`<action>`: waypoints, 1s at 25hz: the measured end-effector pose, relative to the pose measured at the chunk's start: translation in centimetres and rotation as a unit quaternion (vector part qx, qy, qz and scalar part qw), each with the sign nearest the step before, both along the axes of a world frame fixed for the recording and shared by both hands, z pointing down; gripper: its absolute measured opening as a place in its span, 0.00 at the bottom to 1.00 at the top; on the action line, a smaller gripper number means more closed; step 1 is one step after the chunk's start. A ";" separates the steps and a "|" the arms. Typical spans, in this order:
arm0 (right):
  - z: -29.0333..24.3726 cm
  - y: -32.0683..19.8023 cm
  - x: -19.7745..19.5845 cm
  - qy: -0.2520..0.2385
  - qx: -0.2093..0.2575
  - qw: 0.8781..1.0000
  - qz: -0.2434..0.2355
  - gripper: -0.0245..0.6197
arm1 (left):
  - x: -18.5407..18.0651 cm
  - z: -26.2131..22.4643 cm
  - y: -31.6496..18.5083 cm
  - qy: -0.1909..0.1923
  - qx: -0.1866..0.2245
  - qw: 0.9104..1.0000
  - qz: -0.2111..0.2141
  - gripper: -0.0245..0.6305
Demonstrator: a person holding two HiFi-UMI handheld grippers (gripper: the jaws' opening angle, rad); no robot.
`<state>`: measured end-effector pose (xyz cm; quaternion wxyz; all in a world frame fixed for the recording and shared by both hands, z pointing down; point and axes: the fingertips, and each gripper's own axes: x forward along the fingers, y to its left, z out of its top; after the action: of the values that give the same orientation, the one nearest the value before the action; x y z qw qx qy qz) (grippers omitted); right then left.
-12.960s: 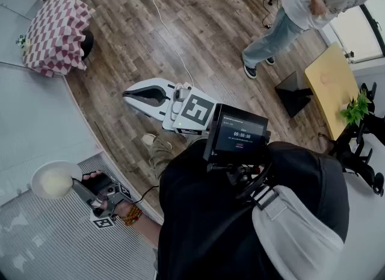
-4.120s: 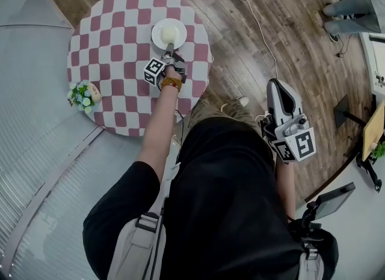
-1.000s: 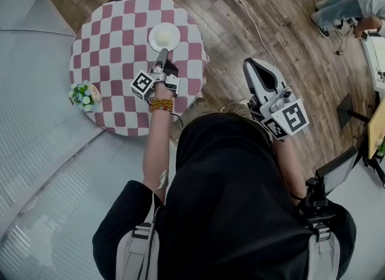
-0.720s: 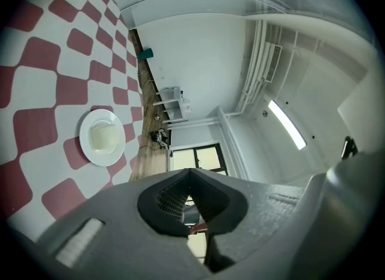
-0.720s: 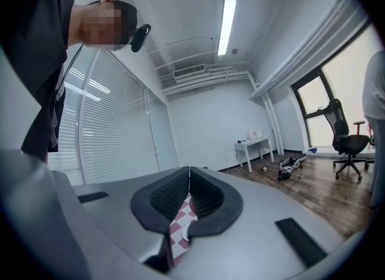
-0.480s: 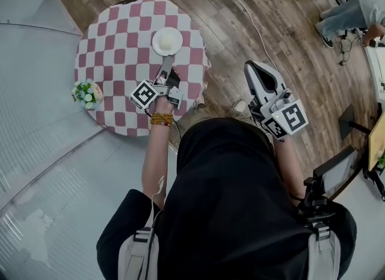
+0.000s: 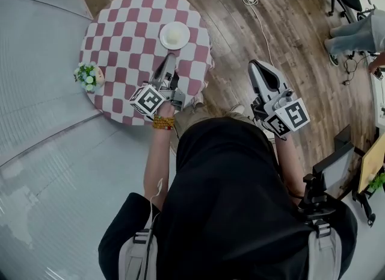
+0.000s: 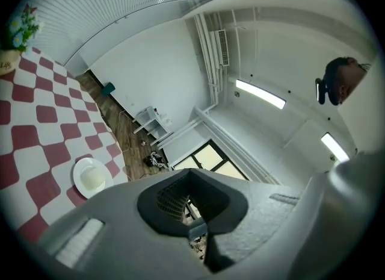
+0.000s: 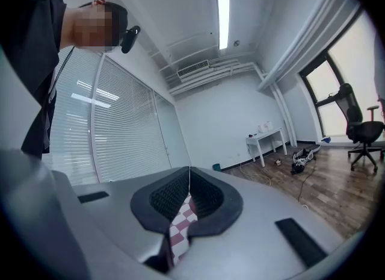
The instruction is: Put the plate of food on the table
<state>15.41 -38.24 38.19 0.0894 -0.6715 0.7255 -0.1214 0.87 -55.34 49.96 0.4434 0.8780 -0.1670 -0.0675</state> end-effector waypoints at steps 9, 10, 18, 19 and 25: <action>-0.6 -1.8 -1.2 0.000 0.015 0.999 -0.046 0.05 | -1.8 -3.1 2.3 -0.038 0.159 0.986 -0.008 0.04; -0.6 -2.0 -1.4 0.003 0.016 0.998 -0.053 0.05 | -1.9 -3.4 2.6 -0.042 0.176 0.984 -0.007 0.04; -0.1 -4.4 -4.0 0.019 0.010 0.995 -0.097 0.05 | -1.8 -4.8 5.2 -0.069 0.284 0.956 0.034 0.04; 0.0 -4.6 -4.3 0.021 0.009 0.994 -0.103 0.05 | -1.8 -4.9 5.5 -0.075 0.295 0.952 0.040 0.04; 1.5 -5.4 -7.1 0.042 0.005 0.989 -0.143 0.05 | -2.2 -5.2 7.3 -0.096 0.360 0.925 0.072 0.04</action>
<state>8.36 -43.68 39.64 0.0440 -0.5650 0.8177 -0.1010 -1.35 -48.06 44.77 0.0833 0.9904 -0.1100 -0.0061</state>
